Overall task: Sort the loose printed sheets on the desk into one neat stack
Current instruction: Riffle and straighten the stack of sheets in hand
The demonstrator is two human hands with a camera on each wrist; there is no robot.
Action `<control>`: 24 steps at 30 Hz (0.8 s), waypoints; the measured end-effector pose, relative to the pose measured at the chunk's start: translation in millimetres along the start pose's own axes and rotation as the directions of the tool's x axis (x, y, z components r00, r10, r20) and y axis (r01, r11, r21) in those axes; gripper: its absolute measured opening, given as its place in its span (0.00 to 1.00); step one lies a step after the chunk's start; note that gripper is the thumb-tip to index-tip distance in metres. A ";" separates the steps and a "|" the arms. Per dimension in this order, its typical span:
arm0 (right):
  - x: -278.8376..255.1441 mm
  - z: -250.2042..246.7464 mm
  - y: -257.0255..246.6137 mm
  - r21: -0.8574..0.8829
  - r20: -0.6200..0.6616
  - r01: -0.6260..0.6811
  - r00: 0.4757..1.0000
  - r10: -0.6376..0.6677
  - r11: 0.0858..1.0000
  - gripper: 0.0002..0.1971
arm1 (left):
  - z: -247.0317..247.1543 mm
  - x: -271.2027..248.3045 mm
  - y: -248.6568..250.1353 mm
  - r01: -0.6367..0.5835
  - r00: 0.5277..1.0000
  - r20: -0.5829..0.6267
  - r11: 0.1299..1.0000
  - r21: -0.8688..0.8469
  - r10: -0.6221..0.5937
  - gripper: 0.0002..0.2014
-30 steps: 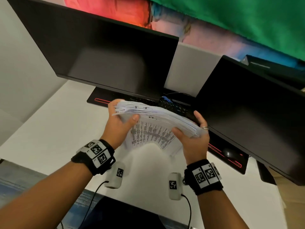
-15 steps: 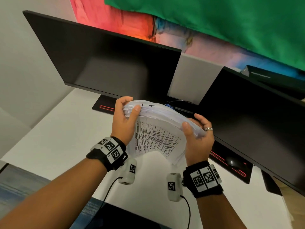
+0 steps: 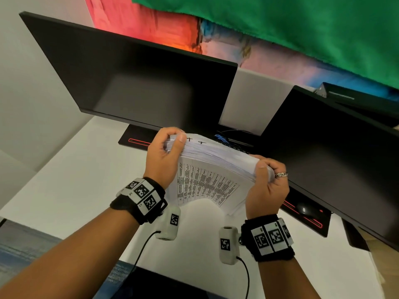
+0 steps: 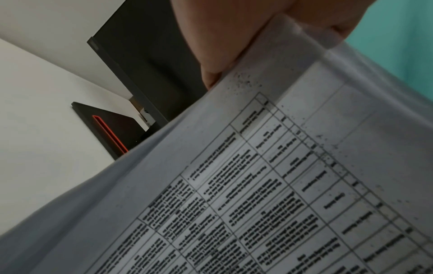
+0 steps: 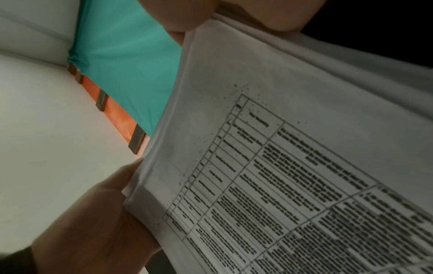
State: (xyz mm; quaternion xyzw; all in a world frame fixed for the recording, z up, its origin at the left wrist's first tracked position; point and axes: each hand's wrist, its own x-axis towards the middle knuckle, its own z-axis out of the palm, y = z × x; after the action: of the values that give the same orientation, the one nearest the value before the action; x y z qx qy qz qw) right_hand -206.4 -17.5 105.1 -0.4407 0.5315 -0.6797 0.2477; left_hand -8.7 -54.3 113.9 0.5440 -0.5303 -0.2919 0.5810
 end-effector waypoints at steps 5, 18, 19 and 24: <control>-7.3 1.7 -3.4 0.072 -0.024 0.005 1.000 -0.004 0.997 0.08 | -0.2 3.1 -0.8 0.018 0.998 -0.061 1.000 -0.023 -0.020 0.07; -10.1 8.5 -6.8 0.024 -0.088 -0.057 0.994 0.059 0.998 0.10 | -0.7 6.3 -6.5 0.055 0.998 0.016 0.995 -0.085 -0.053 0.15; -10.9 10.1 -7.9 0.027 -0.082 -0.052 0.995 0.054 0.998 0.09 | -0.5 6.7 -6.6 0.052 0.999 0.017 0.995 -0.086 -0.050 0.15; -9.5 14.0 -9.9 0.016 -0.149 -0.100 0.984 0.102 0.995 0.07 | 1.9 11.2 -4.3 0.053 0.998 -0.018 0.995 -0.087 -0.055 0.13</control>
State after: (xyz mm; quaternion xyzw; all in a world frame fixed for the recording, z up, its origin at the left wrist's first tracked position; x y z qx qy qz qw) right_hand -188.3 -13.9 111.8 -0.3600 0.5673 -0.6996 0.2432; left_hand -6.4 -66.2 113.0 0.5355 -0.4963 -0.3247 0.6012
